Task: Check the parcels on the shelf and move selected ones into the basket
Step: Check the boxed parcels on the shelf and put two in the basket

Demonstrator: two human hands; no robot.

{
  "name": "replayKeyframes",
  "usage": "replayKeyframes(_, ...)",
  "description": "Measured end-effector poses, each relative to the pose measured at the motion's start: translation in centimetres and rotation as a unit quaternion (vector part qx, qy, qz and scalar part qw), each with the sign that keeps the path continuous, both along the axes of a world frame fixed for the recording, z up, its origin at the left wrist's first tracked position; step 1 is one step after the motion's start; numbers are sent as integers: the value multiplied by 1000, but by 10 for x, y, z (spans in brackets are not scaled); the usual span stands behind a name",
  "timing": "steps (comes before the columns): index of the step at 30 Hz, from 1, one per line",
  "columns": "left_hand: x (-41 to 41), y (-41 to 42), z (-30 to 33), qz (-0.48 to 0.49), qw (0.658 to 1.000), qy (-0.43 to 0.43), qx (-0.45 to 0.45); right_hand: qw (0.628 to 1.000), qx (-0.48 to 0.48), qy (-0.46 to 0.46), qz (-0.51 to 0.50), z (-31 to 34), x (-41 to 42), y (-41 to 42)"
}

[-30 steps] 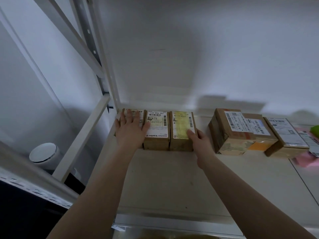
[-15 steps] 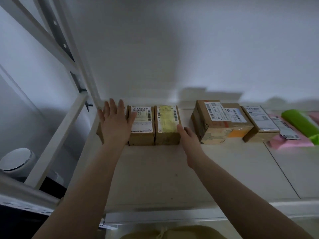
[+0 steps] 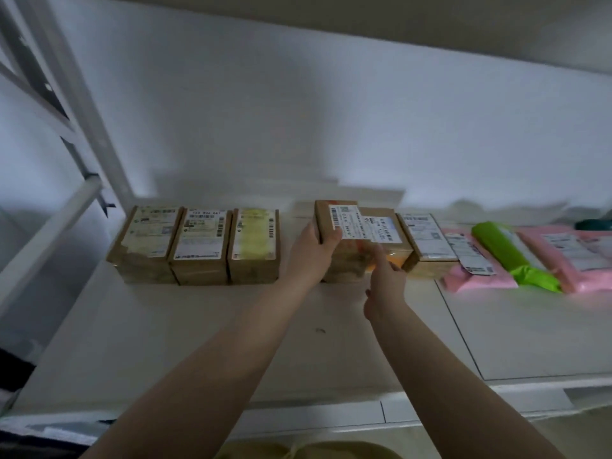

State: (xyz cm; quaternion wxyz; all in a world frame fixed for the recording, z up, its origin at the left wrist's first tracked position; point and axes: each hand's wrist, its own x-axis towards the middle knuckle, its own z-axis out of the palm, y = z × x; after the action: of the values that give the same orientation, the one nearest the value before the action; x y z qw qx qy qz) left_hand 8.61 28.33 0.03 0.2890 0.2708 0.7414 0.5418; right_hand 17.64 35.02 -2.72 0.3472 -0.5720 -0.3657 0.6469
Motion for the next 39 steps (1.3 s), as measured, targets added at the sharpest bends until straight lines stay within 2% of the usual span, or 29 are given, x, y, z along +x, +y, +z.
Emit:
replayKeyframes(5, 8, 30, -19, 69, 991, -115, -22, 998, -26, -2, 58, 2, 3, 17)
replayKeyframes(14, 22, 28, -30, 104, 986, -132, 8, 990, -16, -21, 137, -8, 8, 18)
replayKeyframes(20, 24, 0, -30, 138, 987, -61, 63, 978, -16, -6, 208, -12, 14, 13)
replayKeyframes(25, 23, -31, -26, 36, 996, 18, 77, 968, -30, 51, 244, -7, 19, 11)
replayKeyframes(29, 21, -40, -17, 3, 997, 56, 58, 960, -47, 74, 268, -2, 26, 6)
replayKeyframes(34, 6, -49, 10, -28, 996, 84, 8, 915, -105, 117, 371, 4, 43, -6)
replayKeyframes(39, -9, -56, 48, -108, 983, 144, -44, 870, -155, 235, 405, 5, 63, -8)
